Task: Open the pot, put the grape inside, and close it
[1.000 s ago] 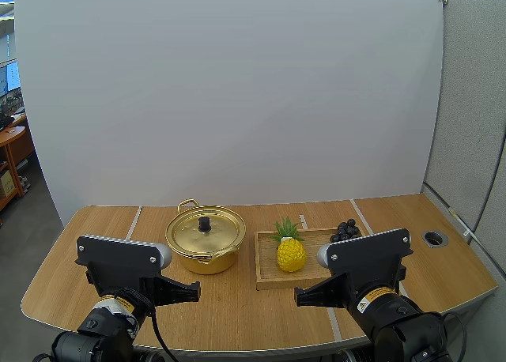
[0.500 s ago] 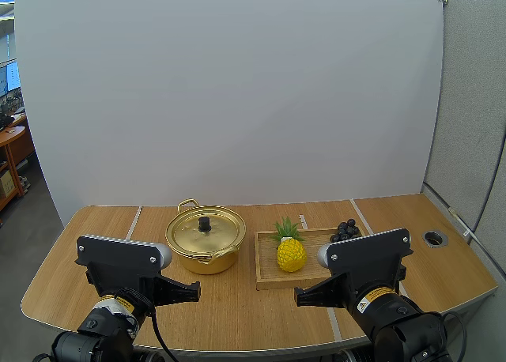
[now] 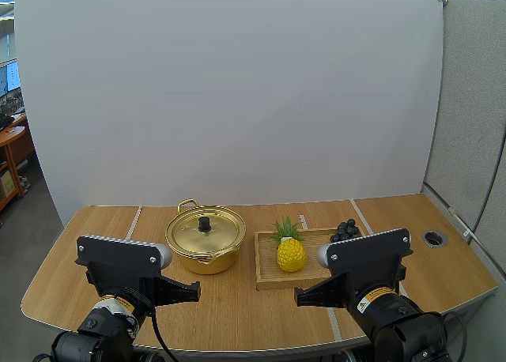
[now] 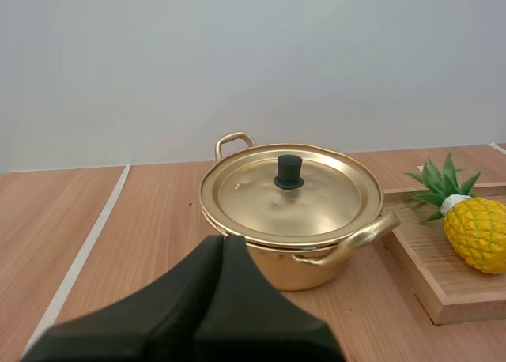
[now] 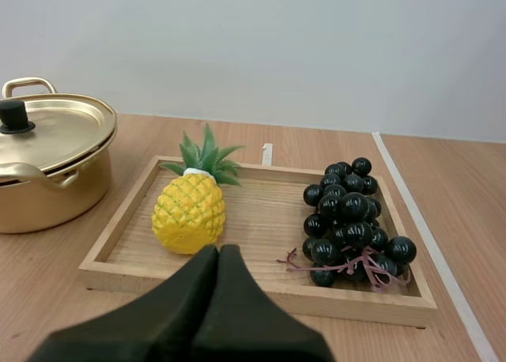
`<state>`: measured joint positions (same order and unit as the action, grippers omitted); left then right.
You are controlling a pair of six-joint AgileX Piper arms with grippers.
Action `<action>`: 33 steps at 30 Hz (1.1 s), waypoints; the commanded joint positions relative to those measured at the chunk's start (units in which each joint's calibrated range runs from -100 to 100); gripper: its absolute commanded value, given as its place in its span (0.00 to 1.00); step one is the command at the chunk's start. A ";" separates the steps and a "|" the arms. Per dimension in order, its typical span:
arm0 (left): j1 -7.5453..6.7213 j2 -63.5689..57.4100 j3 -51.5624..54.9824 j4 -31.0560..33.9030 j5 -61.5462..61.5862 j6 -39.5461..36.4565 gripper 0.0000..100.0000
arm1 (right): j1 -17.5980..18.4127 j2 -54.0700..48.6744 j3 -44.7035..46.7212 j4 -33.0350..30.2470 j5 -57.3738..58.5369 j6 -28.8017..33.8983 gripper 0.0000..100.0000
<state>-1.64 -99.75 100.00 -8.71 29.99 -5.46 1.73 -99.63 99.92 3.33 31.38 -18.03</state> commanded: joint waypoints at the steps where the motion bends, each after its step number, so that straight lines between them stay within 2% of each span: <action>1: 0.12 -0.25 0.00 -0.32 -0.55 -0.75 0.00 | -0.28 -0.37 0.08 0.10 -0.11 0.03 0.00; 22: 0.12 -0.25 -1.56 -0.03 -0.01 -0.75 0.00 | -0.28 -0.37 0.08 -0.06 0.37 0.03 0.00; 29: 0.12 -0.25 -12.84 -0.02 10.13 -0.75 0.00 | -0.28 -0.37 -10.24 0.04 7.42 0.03 0.00; 33: 0.12 -0.25 -18.17 -0.02 11.18 -0.75 0.00 | -0.28 -0.37 -16.26 -0.07 12.88 0.03 0.00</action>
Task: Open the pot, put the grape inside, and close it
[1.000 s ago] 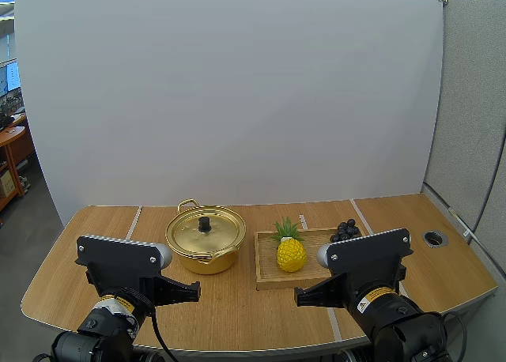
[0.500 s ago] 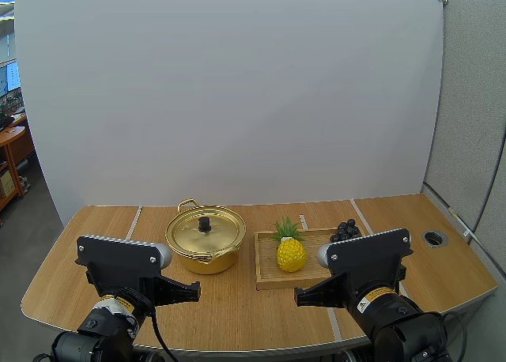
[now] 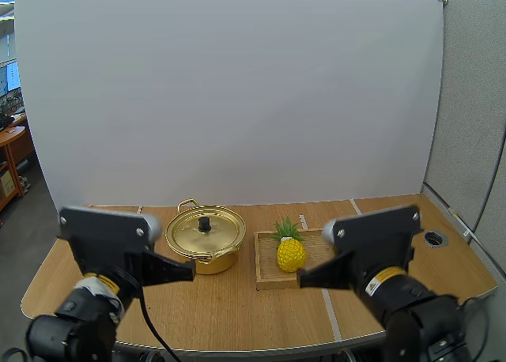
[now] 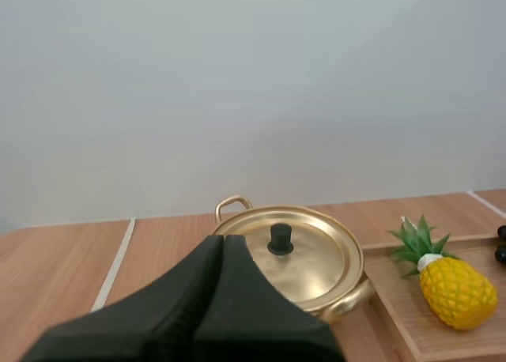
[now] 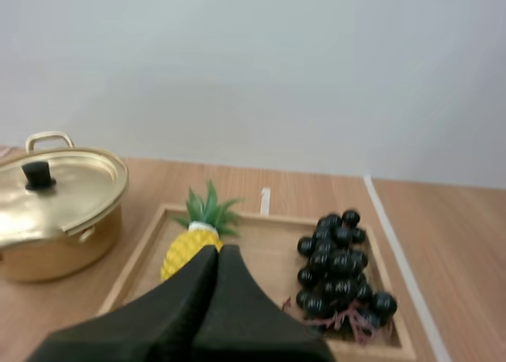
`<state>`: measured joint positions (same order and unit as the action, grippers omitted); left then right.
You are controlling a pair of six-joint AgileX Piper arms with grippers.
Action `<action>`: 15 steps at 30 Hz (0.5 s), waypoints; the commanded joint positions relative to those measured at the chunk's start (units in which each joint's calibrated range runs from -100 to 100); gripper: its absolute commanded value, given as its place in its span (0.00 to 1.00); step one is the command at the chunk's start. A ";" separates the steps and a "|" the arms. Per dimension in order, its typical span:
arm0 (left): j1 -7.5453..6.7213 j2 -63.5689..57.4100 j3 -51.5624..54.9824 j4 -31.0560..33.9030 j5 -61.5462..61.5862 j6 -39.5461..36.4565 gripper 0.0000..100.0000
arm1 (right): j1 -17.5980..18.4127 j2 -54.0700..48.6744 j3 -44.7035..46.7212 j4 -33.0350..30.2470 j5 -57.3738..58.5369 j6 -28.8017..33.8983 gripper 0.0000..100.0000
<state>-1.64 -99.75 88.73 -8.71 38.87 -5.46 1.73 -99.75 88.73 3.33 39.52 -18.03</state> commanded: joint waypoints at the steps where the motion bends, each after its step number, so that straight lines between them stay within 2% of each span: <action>1: 0.12 -0.25 -8.45 0.33 2.30 -0.65 0.00 | -0.28 -0.25 -6.51 -0.07 5.74 0.03 0.00; 5: 0.12 -0.25 -13.26 2.12 1.73 -0.17 0.00 | -0.28 -0.25 -11.55 -1.54 6.80 -0.18 0.00; 8: 0.12 -0.25 -17.37 6.96 3.97 1.97 0.00 | -0.28 -0.25 -14.73 -3.33 8.65 -0.18 0.00; 15: 0.12 -0.25 -26.79 8.71 25.44 1.97 0.00 | -0.28 -0.25 -21.85 -3.33 24.65 -0.18 0.00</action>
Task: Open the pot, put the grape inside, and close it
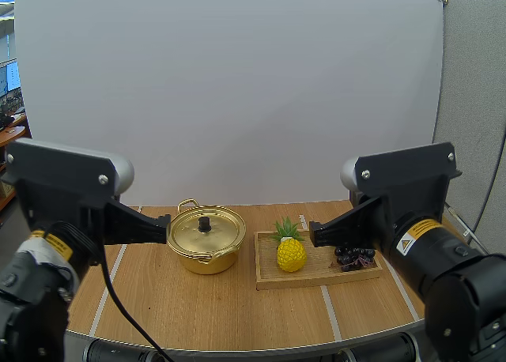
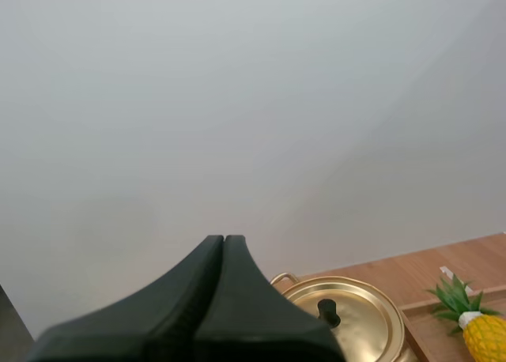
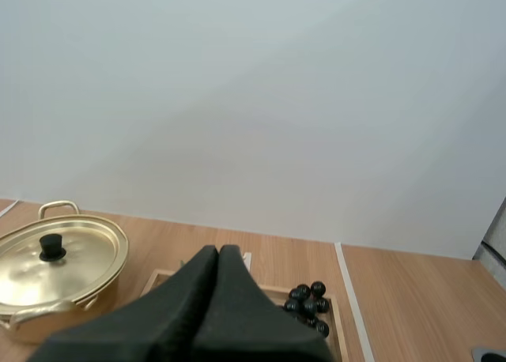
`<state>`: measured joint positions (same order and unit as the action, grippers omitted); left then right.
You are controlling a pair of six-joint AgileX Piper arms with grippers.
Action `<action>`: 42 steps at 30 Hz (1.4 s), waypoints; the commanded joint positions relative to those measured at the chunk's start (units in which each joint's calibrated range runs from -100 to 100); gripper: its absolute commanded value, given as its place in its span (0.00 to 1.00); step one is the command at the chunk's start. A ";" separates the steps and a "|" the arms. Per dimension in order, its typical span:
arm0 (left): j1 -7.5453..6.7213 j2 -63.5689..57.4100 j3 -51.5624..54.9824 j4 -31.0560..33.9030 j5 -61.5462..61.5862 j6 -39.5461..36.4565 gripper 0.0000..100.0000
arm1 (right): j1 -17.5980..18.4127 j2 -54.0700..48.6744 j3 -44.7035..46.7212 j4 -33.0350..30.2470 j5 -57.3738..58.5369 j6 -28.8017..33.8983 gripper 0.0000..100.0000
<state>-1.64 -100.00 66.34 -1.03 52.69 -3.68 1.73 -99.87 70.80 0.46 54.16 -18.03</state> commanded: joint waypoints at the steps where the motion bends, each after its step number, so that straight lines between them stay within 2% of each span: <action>1: 0.12 0.00 -5.36 1.03 14.28 0.19 0.00 | -0.28 -0.13 -4.66 -0.46 12.57 -0.18 0.00; 7: 0.12 4.52 -8.51 1.03 23.06 0.19 0.00 | -0.28 0.09 -9.46 -0.46 28.31 -0.18 0.00; 15: 0.12 19.51 -11.78 1.03 28.82 0.19 0.00 | -0.28 7.57 -11.13 -0.46 38.58 0.13 0.00; 21: 0.12 30.25 -14.65 1.03 29.92 1.94 0.00 | -0.28 15.44 -11.13 -0.15 43.03 0.13 0.00; 32: 0.12 49.91 -19.15 0.45 30.00 3.40 0.00 | -0.28 27.42 -11.13 -0.46 44.44 0.13 0.00; 34: 0.12 52.38 -19.15 0.45 30.00 3.07 0.04 | -0.28 27.82 -11.13 -0.46 44.24 0.13 0.00; 35: 0.12 53.61 -19.15 0.45 30.00 2.93 0.10 | -0.28 27.82 -11.13 -0.46 44.10 0.13 0.00; 37: 0.12 55.02 -19.15 0.45 30.00 2.66 0.24 | -0.28 27.82 -11.13 -0.46 43.47 0.13 0.14; 42: 0.12 56.69 -19.15 0.45 30.00 3.06 0.87 | -0.28 27.82 -11.13 -0.15 40.51 0.13 0.85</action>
<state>-1.64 -44.02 47.80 0.00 83.20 -0.65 1.73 -72.05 60.02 0.46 96.99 -18.03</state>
